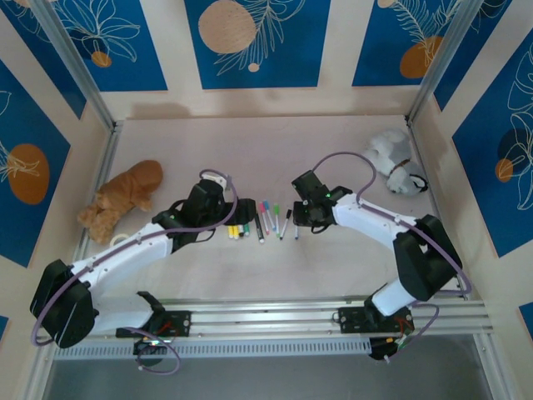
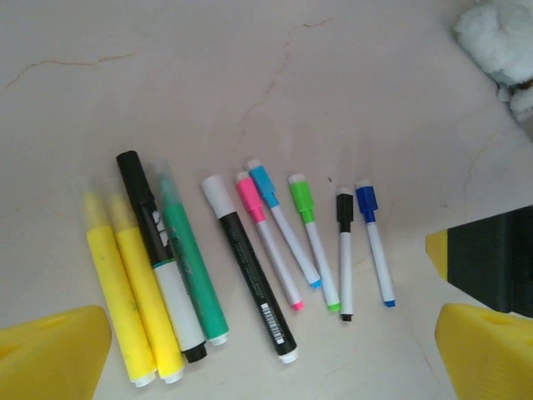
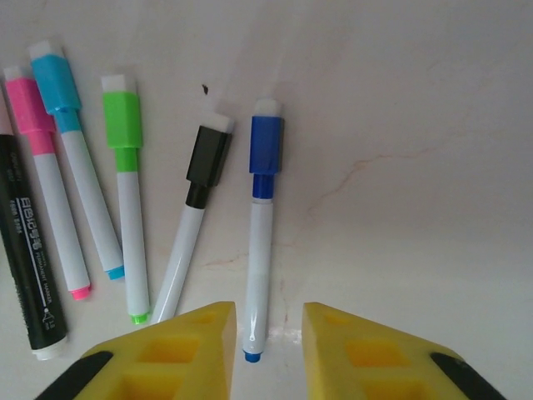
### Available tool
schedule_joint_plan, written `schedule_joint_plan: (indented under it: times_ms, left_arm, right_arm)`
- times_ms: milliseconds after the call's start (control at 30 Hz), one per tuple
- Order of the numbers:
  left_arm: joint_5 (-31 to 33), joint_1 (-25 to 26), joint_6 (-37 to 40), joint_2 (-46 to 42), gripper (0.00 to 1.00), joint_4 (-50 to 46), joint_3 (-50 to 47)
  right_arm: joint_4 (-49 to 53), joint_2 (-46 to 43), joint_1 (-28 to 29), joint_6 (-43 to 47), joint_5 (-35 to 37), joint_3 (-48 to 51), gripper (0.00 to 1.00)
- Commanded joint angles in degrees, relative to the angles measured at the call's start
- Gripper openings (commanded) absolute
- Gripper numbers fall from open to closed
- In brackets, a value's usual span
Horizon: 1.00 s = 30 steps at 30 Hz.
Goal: Open the pen caps
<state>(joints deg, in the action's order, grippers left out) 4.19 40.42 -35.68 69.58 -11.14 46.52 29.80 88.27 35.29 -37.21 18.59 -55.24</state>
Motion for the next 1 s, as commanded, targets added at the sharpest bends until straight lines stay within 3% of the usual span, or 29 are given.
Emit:
schedule_joint_plan:
  times_ms: [0,233,800,967]
  left_arm:
    - [2.4,0.4,-0.4,-0.6,1.00,-1.8,1.6]
    - [2.9,0.4,0.1,-1.9,1.00,-3.0,1.4]
    - [4.8,0.4,0.7,-3.7,1.00,-3.5,0.2]
    - [5.0,0.3,1.0,-4.4,0.99,-4.1,0.4]
  right_arm:
    - [0.7,2.5,1.3,0.4,-1.7,-1.7,0.25]
    - [0.7,7.5,1.6,-0.2,-1.9,-3.0,0.32]
    - [4.7,15.2,2.7,-0.6,2.0,-6.0,0.25]
    - [4.8,17.2,2.9,-0.9,2.6,-6.1,0.16]
